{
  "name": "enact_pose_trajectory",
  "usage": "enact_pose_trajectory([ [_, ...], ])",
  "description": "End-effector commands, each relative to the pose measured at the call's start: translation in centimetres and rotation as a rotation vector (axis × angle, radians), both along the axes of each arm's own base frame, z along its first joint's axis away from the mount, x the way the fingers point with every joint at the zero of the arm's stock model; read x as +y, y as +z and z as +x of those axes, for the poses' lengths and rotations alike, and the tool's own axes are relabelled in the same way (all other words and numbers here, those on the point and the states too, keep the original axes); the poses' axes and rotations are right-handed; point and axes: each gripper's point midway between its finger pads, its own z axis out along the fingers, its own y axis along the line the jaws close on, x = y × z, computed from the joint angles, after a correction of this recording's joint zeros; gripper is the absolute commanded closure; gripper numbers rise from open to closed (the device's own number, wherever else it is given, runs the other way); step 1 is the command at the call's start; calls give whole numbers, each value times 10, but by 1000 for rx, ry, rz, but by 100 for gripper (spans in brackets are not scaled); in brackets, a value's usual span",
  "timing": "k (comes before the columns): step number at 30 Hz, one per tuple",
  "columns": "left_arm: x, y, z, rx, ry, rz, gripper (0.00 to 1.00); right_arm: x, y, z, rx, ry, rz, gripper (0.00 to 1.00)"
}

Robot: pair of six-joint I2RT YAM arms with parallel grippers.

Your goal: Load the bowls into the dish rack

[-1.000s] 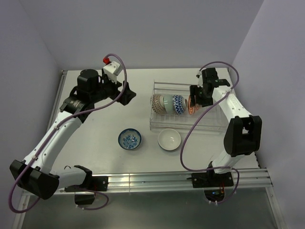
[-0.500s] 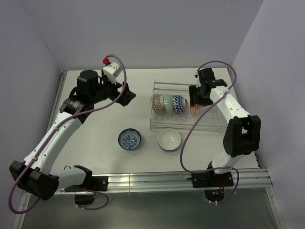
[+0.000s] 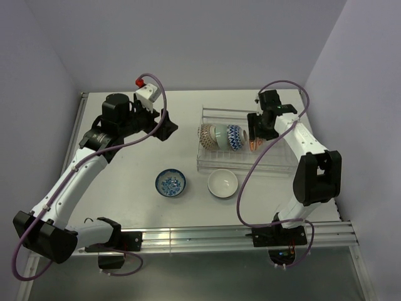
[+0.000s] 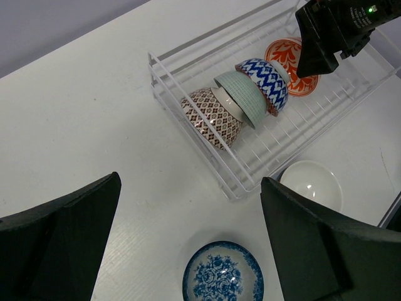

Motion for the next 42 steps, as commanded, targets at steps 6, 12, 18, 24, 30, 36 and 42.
enact_pose_trajectory([
  [6,3,11,-5,-48,-17,-11,1,13,-3,7,2,5,4,83],
  [12,4,10,-7,-49,-15,-6,1,19,-2,3,24,12,33,44],
  [18,4,9,-9,-48,-26,-8,1,26,14,2,4,27,75,19],
  [24,2,10,-10,-50,-37,-8,1,32,23,1,-5,40,104,1],
  [30,4,8,-14,-47,-42,-2,1,36,38,-3,-29,63,134,0],
  [36,6,-9,-26,9,-108,28,1,37,63,-9,-76,110,141,0],
  [42,23,-49,-40,105,-159,122,0,26,88,-15,-126,140,134,0],
])
